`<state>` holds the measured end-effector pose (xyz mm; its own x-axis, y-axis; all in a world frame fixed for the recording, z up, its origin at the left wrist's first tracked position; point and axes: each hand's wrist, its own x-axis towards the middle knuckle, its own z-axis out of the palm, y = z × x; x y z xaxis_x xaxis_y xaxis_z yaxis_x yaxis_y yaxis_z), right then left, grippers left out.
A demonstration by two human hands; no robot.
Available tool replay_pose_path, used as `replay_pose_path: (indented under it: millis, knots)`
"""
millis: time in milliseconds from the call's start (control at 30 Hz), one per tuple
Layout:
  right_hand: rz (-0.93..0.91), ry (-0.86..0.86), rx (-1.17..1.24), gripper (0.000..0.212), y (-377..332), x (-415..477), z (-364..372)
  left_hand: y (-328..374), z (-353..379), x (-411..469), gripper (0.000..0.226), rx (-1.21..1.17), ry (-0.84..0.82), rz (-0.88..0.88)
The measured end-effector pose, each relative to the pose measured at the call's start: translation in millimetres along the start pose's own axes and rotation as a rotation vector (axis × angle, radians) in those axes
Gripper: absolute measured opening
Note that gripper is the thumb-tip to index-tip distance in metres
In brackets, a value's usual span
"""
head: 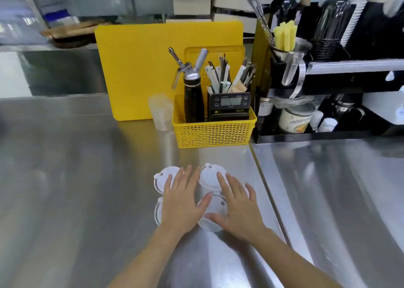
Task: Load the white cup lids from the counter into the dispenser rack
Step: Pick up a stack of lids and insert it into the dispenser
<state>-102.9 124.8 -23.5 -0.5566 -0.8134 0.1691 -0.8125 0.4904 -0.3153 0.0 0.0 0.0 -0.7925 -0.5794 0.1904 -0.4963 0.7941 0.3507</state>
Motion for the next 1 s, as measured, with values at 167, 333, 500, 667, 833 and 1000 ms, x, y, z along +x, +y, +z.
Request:
replay_pose_path:
  millis: [167,333,500,667,833,1000]
  knots:
    - [0.086,-0.07,0.065,0.097,2.7,-17.4,24.5,1.5,23.9,-14.7,0.075,0.07,-0.186,0.017]
    - [0.125,-0.081,0.099,0.096,5.6,-25.4,31.2,3.8,34.3,-21.6,0.065,0.068,-0.372,-0.041]
    - [0.095,-0.197,0.15,0.097,9.3,-22.7,22.3,7.8,24.1,-17.2,0.055,-0.105,-0.389,-0.1]
    - [0.075,-0.238,0.284,0.094,9.9,-15.9,-1.3,4.1,10.0,-3.8,0.03,-0.533,-0.296,-0.305]
    - [0.02,-0.299,0.3,0.091,10.9,-4.3,-23.7,3.9,-21.5,13.5,0.025,-1.067,-0.503,-0.583]
    - [0.112,-0.21,0.512,0.081,7.0,1.0,-37.5,6.5,-28.3,22.6,0.016,-1.116,-0.45,-0.578]
